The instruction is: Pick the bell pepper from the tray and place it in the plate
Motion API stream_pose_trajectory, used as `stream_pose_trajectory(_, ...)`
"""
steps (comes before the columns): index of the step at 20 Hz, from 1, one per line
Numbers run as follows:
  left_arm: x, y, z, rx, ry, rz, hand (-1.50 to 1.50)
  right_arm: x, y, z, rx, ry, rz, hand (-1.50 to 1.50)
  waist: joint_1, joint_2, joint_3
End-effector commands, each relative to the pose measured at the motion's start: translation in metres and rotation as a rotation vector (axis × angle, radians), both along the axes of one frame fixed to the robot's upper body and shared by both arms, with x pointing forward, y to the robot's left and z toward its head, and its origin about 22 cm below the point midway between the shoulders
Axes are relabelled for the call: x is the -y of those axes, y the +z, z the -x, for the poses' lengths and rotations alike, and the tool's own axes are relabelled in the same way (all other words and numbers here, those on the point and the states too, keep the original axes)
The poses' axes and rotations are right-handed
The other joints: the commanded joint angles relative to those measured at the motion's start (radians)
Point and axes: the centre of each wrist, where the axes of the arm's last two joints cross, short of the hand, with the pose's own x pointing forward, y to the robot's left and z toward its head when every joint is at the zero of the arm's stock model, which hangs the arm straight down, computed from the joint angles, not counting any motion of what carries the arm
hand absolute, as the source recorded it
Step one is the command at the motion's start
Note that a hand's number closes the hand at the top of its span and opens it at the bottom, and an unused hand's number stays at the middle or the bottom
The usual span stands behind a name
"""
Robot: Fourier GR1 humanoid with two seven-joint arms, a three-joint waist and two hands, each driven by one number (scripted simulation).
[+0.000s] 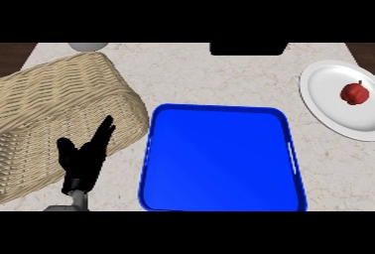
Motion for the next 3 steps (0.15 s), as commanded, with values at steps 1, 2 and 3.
stream_pose_trajectory(1, -0.009, -0.019, 0.011, -0.067, 0.022, 0.029, 0.0, -0.005, -0.01, 0.007, -0.04, 0.015, -0.003, -1.5, -0.009, 0.005, -0.009)
stream_pose_trajectory(2, -0.01, -0.015, 0.006, -0.08, 0.013, 0.019, 0.0, -0.011, -0.018, 0.005, -0.039, 0.004, 0.005, -1.5, -0.006, 0.006, -0.008)
stream_pose_trajectory(3, 0.005, -0.008, -0.007, -0.066, 0.013, 0.014, 0.0, -0.016, -0.018, 0.0, -0.028, -0.005, 0.008, -1.5, -0.011, 0.005, -0.009)
